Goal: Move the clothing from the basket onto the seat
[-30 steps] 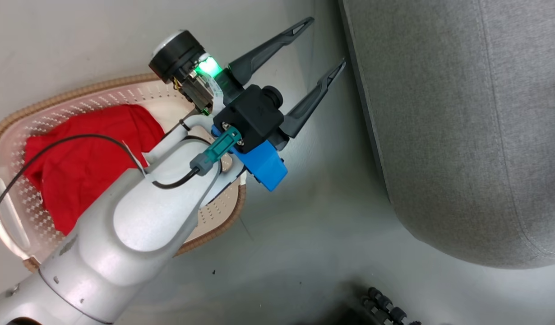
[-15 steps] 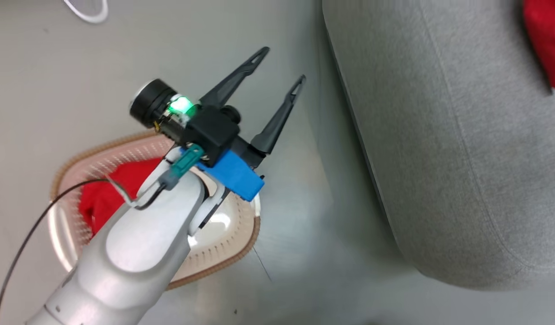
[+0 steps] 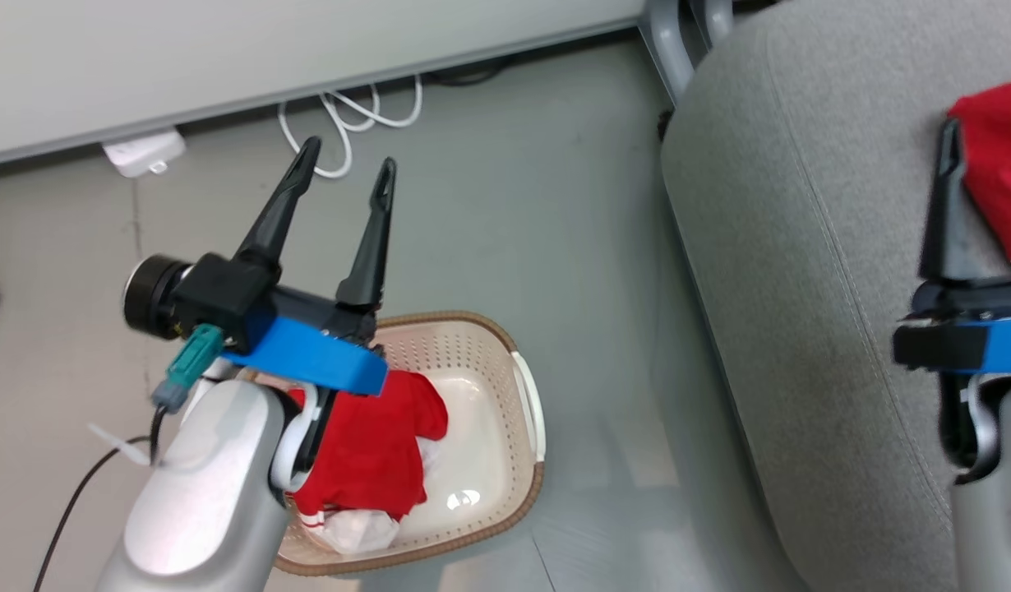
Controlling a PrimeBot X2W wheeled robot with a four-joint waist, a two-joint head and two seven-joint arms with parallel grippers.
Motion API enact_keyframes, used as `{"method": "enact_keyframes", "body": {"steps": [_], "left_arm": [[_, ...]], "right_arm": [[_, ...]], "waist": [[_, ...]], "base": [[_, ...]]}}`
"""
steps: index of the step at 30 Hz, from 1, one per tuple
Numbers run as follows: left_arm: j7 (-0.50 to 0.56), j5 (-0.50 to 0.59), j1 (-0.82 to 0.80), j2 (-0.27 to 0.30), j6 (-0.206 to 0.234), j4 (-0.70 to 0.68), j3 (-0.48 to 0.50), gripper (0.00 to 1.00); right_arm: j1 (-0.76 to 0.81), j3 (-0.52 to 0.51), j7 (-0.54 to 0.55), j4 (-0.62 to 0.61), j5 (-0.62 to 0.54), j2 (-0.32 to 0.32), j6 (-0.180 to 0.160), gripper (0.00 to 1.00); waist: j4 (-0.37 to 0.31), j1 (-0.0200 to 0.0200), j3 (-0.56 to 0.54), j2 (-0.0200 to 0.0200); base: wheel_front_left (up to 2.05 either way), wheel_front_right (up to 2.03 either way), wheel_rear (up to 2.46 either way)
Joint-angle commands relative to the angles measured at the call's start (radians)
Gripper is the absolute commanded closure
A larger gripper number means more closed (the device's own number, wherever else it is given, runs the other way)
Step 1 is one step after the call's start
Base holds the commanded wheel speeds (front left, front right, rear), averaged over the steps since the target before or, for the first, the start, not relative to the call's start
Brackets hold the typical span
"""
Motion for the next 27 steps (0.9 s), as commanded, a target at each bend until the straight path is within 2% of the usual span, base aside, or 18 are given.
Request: {"method": "enact_keyframes", "body": {"steps": [1, 7, 14, 27], "left_arm": [[-0.003, 0.007, 0.029, -0.001, 0.004, -0.006, 0.025, 0.00], [-0.003, 0.035, 0.134, -0.026, -0.009, -0.021, 0.139, 0.00], [-0.003, 0.077, 0.258, -0.057, -0.039, -0.035, 0.234, 0.00], [-0.003, 0.130, 0.393, -0.111, -0.095, -0.033, 0.321, 0.00]], "right_arm": [[0.026, 0.018, 0.000, -0.006, -0.002, 0.007, -0.001, 0.00], [0.087, 0.085, 0.000, -0.008, 0.006, 0.033, -0.001, 0.00], [0.172, 0.106, 0.000, -0.014, 0.019, 0.054, -0.001, 0.00], [0.332, 0.105, 0.000, 0.017, 0.038, 0.111, -0.001, 0.00]], "waist": [[0.041, 0.0003, -0.052, 0.0000], [0.071, 0.0003, -0.123, 0.0000], [0.100, 0.0003, -0.186, 0.0000], [0.142, 0.0003, -0.270, 0.0000]], "base": [[0.00, 0.00, 0.00], [0.00, 0.00, 0.00], [0.00, 0.00, 0.00], [0.00, 0.00, 0.00]]}}
